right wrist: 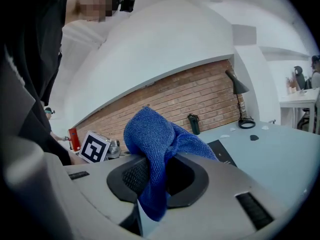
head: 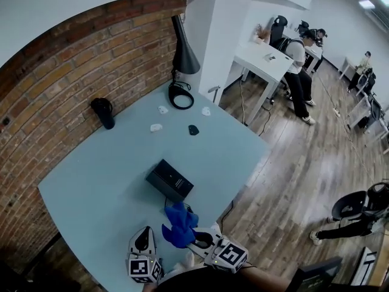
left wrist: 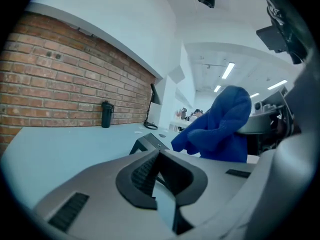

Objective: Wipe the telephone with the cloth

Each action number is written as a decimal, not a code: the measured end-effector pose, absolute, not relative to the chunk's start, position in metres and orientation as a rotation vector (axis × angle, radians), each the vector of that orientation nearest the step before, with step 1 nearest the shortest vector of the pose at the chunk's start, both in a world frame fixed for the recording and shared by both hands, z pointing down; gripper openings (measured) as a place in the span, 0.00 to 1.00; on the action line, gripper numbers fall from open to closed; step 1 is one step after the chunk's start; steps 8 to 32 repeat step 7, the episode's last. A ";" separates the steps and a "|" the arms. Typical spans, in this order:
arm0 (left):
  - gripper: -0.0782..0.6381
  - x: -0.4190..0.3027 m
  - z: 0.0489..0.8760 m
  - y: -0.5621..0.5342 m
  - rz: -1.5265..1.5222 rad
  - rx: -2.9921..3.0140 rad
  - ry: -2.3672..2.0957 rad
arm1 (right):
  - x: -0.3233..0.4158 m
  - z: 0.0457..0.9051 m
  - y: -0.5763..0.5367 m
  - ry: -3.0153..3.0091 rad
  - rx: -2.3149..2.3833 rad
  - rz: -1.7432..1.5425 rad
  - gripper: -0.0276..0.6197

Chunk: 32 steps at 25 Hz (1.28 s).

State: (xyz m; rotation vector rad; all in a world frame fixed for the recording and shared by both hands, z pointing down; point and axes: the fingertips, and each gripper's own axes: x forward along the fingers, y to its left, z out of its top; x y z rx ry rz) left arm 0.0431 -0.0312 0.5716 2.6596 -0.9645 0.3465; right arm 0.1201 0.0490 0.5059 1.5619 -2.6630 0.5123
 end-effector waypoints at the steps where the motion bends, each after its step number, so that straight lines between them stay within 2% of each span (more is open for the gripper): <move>1: 0.10 0.046 0.574 -0.029 0.347 2.654 -0.945 | 0.124 0.506 0.052 -2.653 1.588 0.519 0.18; 7: 0.10 0.073 0.588 -0.023 0.346 2.664 -0.846 | 0.147 0.503 0.058 -2.619 1.613 0.516 0.18; 32: 0.10 0.073 0.588 -0.023 0.346 2.664 -0.846 | 0.147 0.503 0.058 -2.619 1.613 0.516 0.18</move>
